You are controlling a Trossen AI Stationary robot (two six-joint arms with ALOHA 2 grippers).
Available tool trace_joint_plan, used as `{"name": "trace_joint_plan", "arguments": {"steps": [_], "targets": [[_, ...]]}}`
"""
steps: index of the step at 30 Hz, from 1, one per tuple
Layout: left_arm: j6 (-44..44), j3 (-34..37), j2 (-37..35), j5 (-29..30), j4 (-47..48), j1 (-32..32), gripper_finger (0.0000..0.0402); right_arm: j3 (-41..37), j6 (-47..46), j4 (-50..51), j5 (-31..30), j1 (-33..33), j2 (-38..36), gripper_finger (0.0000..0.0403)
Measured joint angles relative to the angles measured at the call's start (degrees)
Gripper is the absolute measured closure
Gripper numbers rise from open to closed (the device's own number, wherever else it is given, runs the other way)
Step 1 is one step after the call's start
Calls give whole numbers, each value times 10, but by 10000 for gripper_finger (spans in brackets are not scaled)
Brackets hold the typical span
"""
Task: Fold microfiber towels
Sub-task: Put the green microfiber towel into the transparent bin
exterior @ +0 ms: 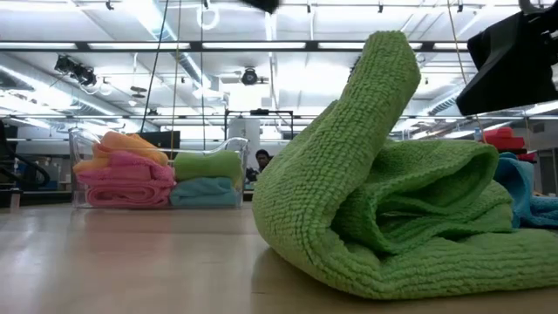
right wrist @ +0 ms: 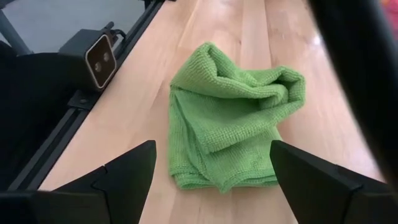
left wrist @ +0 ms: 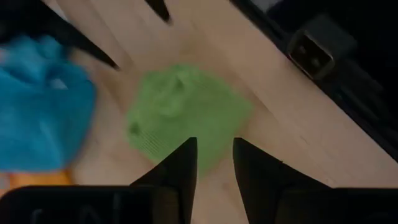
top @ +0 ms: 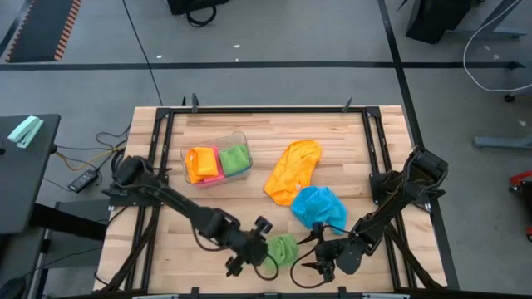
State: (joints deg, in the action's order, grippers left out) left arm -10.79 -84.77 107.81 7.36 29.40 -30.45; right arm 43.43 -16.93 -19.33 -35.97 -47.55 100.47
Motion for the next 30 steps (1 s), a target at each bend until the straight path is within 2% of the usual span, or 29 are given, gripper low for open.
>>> {"name": "trace_joint_plan", "arguments": {"steps": [7,12,14,19,23,30], "targets": [[27,1,62,3,-11,-19,300,0,-3,-1,0,10,0,77],[25,1,80,67,-38,-8,296,0,-5,0,1,10,0,77],[17,1,79,74,-74,-2,294,0,-9,1,2,10,0,77],[7,-1,87,68,-133,10,292,0,5,0,4,10,0,77],[-7,0,126,58,-134,20,292,0,28,-9,3,9,0,77],[-79,0,168,64,-221,35,292,0,35,-13,0,9,0,77]]}}
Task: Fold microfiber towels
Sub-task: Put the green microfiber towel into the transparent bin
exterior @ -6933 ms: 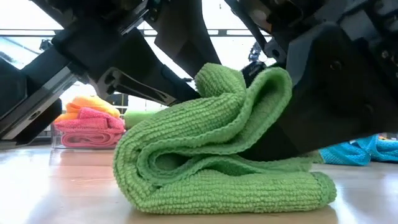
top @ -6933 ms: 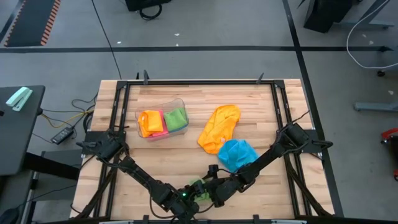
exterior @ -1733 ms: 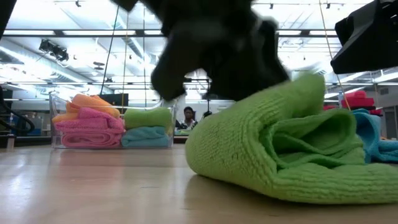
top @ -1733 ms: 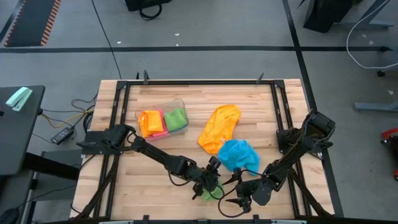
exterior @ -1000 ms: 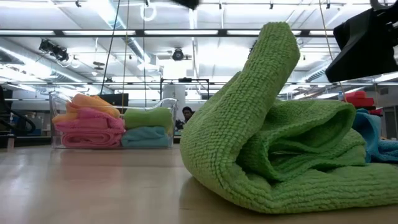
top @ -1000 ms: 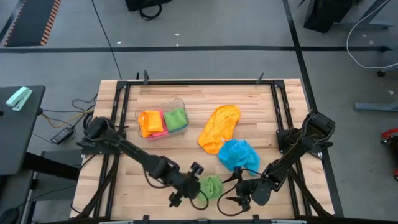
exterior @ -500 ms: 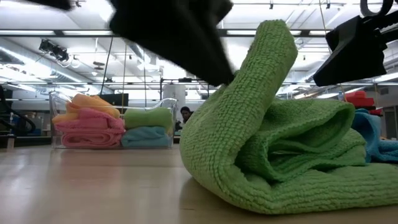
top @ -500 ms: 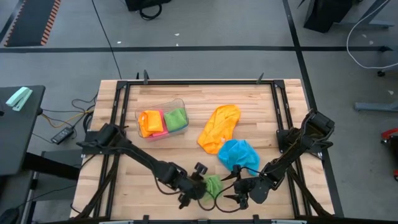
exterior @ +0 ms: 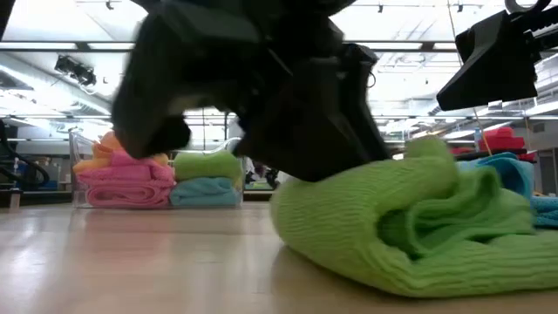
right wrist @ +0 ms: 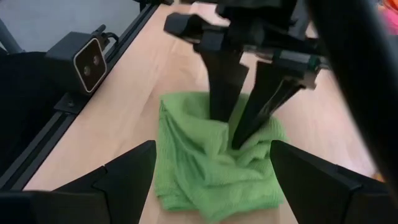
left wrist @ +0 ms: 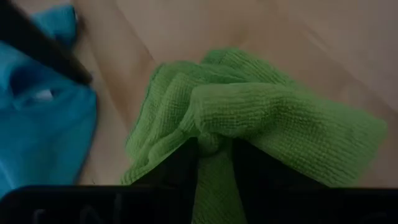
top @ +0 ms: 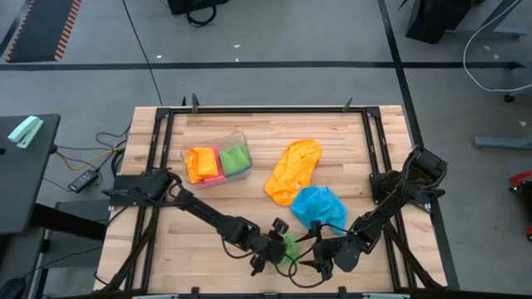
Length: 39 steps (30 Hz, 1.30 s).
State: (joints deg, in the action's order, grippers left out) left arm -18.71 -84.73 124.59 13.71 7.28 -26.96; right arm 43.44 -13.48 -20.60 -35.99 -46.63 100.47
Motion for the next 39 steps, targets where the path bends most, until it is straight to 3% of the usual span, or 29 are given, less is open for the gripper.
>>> {"name": "trace_joint_plan", "arguments": {"steps": [11,20,27,39], "targets": [[15,0,3,0,-8,32,299,24,44,18,-3,7,0,77],[15,2,2,-2,49,47,348,109,50,175,-5,19,4,77],[13,55,-13,-8,5,50,378,105,21,208,-5,23,9,77],[63,181,-108,-7,2,50,379,104,19,222,-6,33,10,77]]}}
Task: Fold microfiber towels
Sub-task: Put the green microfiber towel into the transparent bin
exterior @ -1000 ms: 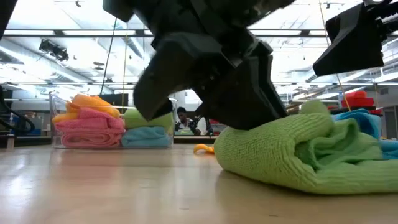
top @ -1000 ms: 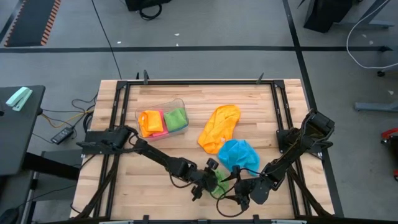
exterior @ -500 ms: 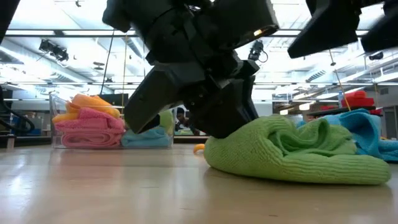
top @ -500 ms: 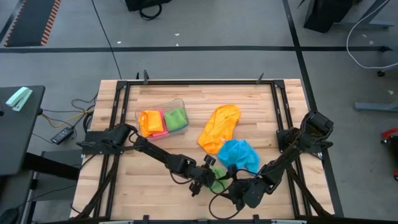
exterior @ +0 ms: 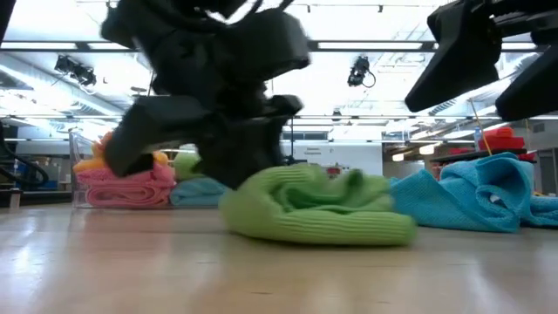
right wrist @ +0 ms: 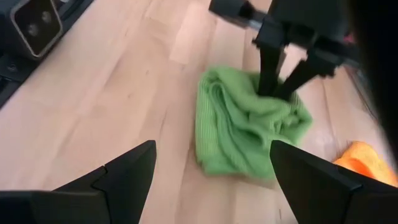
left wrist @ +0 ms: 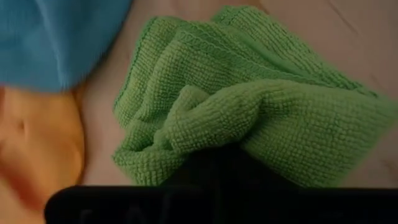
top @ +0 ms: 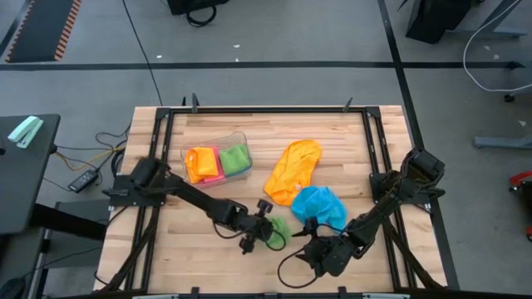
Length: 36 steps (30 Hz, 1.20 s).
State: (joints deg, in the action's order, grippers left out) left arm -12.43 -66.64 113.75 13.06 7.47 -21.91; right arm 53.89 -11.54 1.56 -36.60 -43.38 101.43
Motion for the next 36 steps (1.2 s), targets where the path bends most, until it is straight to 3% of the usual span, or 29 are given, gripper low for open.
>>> {"name": "trace_joint_plan", "arguments": {"steps": [9,16,26,36], "targets": [[50,93,-71,3,-46,0,365,0,28,-5,38,63,0,77],[17,69,-72,4,-64,-19,338,0,40,-27,111,113,0,77],[1,62,-55,16,-132,-23,319,0,128,-71,133,133,0,77],[11,60,-49,41,-177,-22,316,0,98,-148,143,114,40,77]]}}
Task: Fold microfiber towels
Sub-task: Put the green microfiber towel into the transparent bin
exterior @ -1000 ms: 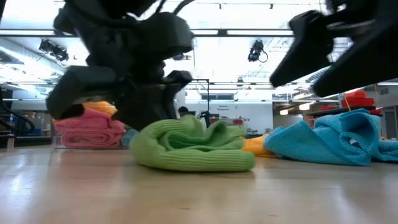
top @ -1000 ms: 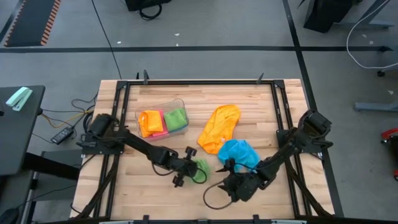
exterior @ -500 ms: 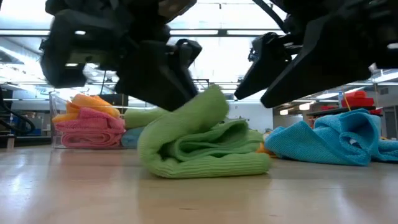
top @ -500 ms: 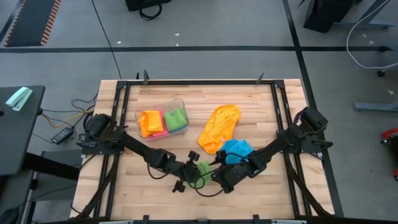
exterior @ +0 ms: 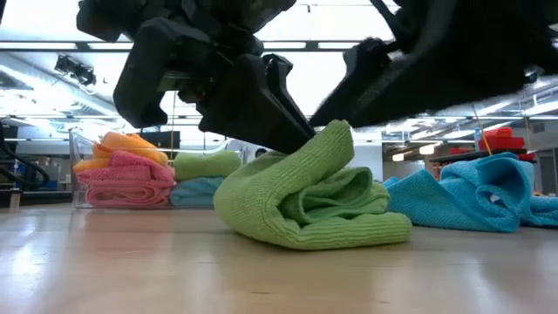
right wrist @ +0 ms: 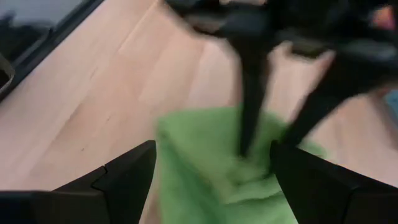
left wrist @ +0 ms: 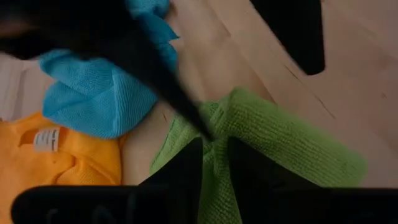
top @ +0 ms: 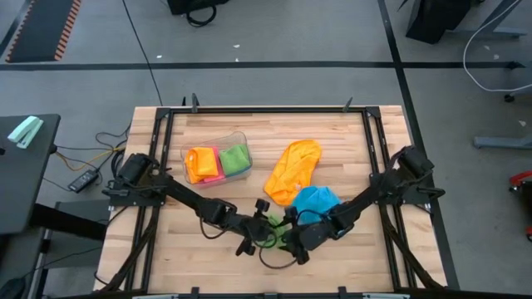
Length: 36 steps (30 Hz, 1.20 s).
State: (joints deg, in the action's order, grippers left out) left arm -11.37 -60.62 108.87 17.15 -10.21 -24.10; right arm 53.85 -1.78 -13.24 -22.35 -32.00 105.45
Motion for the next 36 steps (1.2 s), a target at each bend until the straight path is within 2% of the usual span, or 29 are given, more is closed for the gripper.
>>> {"name": "trace_joint_plan", "arguments": {"steps": [8,12,17,21,27,32,36], "targets": [[-2,-1,-44,4,35,-14,318,0,2,-12,-62,-24,12,77],[5,0,-69,4,73,-20,307,0,5,-12,-63,-25,9,77],[69,0,-101,2,154,-33,299,0,15,-7,-63,-24,7,77],[109,0,-93,-4,176,-38,305,0,47,-32,-63,-27,6,77],[108,0,-66,-3,193,-27,320,5,116,-89,-39,-26,26,77],[122,0,-70,-3,214,-37,332,38,166,-86,-38,-25,72,77],[147,0,-76,-4,220,-56,342,65,187,-13,-56,-17,89,77]]}}
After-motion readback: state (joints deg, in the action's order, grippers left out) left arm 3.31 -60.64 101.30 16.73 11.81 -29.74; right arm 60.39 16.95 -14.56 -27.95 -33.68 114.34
